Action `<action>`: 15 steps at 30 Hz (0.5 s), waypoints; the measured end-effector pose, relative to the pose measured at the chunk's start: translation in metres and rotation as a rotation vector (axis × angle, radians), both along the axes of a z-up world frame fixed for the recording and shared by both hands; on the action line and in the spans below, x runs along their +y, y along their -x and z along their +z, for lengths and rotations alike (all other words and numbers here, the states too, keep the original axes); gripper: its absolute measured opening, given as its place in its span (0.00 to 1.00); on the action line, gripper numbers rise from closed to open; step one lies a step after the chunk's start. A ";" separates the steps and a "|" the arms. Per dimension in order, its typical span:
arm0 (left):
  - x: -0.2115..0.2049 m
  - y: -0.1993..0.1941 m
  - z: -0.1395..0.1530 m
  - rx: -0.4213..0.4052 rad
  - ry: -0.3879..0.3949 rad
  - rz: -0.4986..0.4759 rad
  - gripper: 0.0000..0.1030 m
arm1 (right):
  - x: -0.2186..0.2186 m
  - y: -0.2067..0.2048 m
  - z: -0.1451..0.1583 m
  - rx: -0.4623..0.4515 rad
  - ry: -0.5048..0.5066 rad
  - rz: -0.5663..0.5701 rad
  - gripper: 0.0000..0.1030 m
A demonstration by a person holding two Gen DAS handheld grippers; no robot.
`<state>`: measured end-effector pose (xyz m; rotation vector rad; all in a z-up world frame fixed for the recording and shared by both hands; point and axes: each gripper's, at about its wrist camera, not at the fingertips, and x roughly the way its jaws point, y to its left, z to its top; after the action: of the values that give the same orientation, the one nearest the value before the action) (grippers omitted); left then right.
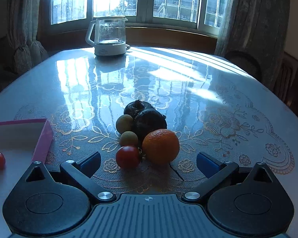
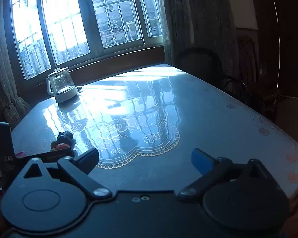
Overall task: Organize fruits
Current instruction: 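Close the left tool on a cherry tomato beside the dark fruits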
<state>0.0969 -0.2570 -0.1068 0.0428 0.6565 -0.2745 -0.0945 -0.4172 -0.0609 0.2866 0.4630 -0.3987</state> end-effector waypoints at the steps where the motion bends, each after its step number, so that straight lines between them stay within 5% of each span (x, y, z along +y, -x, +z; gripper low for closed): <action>1: 0.000 -0.002 -0.001 0.009 0.004 0.001 0.81 | 0.000 0.000 0.000 0.000 0.000 0.003 0.97; 10: -0.006 -0.006 -0.007 0.013 -0.003 -0.005 0.75 | -0.008 0.005 -0.003 0.006 -0.021 0.006 0.97; 15: -0.004 -0.001 -0.003 0.027 0.004 -0.024 0.57 | -0.009 0.004 -0.003 0.003 -0.026 0.007 0.97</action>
<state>0.0981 -0.2605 -0.1096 0.0429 0.6821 -0.2995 -0.0984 -0.4259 -0.0642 0.3097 0.4721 -0.3869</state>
